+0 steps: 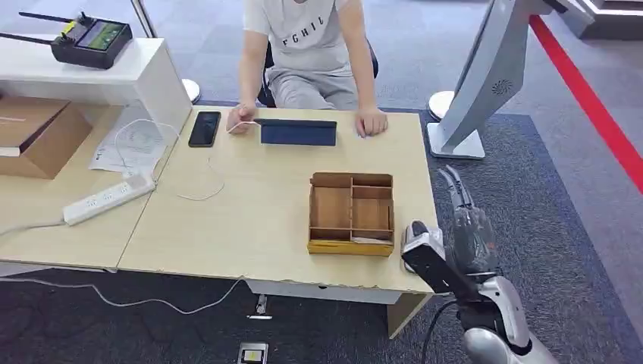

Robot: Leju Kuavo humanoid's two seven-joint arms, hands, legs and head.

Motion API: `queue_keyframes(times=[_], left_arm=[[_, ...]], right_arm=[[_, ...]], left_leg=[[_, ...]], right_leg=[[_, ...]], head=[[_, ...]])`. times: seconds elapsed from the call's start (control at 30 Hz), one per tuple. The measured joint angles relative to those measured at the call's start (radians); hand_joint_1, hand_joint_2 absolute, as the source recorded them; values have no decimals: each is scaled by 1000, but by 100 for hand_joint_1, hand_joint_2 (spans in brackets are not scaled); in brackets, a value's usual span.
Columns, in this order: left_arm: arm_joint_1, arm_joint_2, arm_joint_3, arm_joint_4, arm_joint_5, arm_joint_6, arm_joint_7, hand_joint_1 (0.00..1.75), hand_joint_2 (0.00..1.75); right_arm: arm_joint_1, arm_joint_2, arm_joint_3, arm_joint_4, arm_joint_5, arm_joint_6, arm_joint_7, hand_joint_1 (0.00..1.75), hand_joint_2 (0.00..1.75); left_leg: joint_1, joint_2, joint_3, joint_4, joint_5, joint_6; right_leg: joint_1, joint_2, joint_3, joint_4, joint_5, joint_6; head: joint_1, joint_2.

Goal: Pass the card to the sensor for recognition and then transmit it.

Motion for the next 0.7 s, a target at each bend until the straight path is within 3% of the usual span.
queue_keyframes(times=[0.17,0.2,0.47,0.7], left_arm=[[0,0,0,0,-6,15,-20,0,175],[0,0,0,0,-6,24,-20,0,175],[-1,0,0,0,-16,26,-13,0,175],[-4,-2,0,0,-11,35,-12,0,175]], right_arm=[[1,-2,1,-11,29,-3,6,0,0],[1,-1,2,-13,36,-5,21,0,175],[4,17,37,-16,140,41,140,0,175],[-35,48,70,1,327,183,203,0,175]], left_leg=[[0,0,0,0,0,0],[0,0,0,0,0,0],[0,0,-1,0,0,0],[0,0,-1,0,0,0]], right_leg=[[0,0,0,0,0,0],[0,0,0,0,0,0],[0,0,0,0,0,0],[0,0,0,0,0,0]], head=[[0,0],[0,0],[0,0],[0,0]])
